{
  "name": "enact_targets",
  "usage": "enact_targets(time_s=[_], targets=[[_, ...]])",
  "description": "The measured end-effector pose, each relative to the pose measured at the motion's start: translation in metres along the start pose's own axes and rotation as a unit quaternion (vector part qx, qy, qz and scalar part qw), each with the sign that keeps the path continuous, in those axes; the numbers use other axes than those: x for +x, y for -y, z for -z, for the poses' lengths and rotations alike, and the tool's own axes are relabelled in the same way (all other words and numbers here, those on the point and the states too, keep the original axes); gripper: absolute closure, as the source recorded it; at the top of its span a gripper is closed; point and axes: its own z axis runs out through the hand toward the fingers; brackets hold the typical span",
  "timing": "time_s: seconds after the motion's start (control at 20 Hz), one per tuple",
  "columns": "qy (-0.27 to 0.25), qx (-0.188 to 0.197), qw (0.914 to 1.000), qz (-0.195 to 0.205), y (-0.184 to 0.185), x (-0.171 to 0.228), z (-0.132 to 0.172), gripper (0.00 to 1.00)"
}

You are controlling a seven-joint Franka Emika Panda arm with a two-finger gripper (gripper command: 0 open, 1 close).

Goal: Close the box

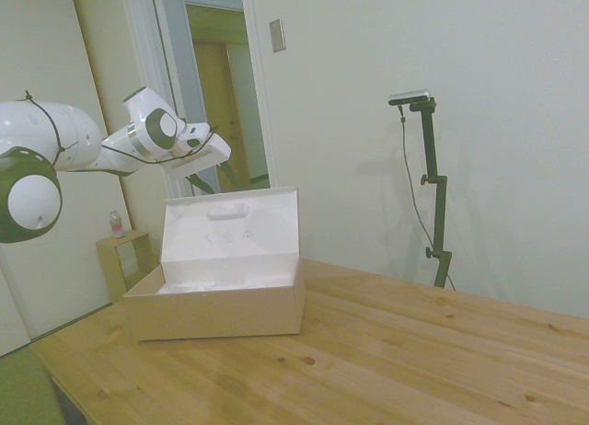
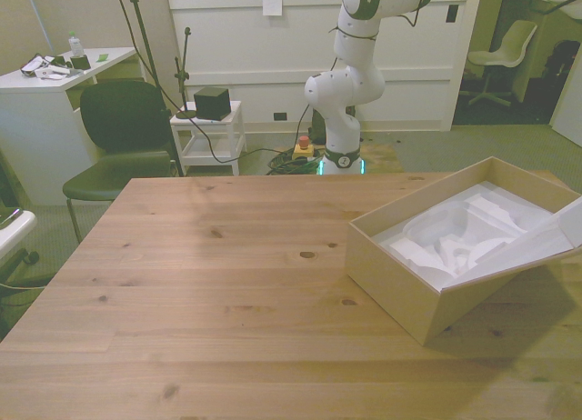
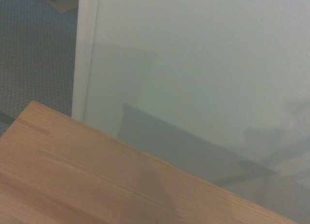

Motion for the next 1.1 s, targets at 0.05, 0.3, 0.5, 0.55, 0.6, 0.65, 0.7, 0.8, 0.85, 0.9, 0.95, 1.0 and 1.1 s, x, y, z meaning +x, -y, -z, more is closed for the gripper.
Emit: enact_targets(time_s=[0.05,0.3,0.5,0.55,0.6,0.65,0.7,0.8,0.85,0.9,0.95,1.0,1.1], targets=[[0.000,-0.001,1.0000,0.000,0.002,0.001,-0.001,0.00],[0.003,-0.011,0.9999,-0.001,0.009,0.007,-0.010,0.00],[0.020,-0.021,0.9995,0.007,0.017,0.005,-0.018,0.00],[0.025,-0.024,0.9993,0.009,0.019,0.005,-0.022,0.00],[0.030,-0.027,0.9991,0.010,0.020,0.005,-0.026,0.00],[0.033,-0.030,0.9989,0.011,0.021,0.005,-0.029,0.00],[0.036,-0.033,0.9988,0.011,0.022,0.006,-0.032,0.00],[0.041,-0.041,0.9983,0.009,0.023,0.007,-0.034,0.00],[0.045,-0.047,0.9979,0.006,0.024,0.006,-0.032,0.00],[0.051,-0.055,0.9972,0.000,0.023,0.005,-0.029,0.00],[0.054,-0.060,0.9967,-0.006,0.023,0.004,-0.024,0.00],[0.058,-0.066,0.9961,-0.014,0.023,0.003,-0.017,0.00],[0.065,-0.075,0.9944,-0.034,0.020,0.001,-0.002,0.00]])
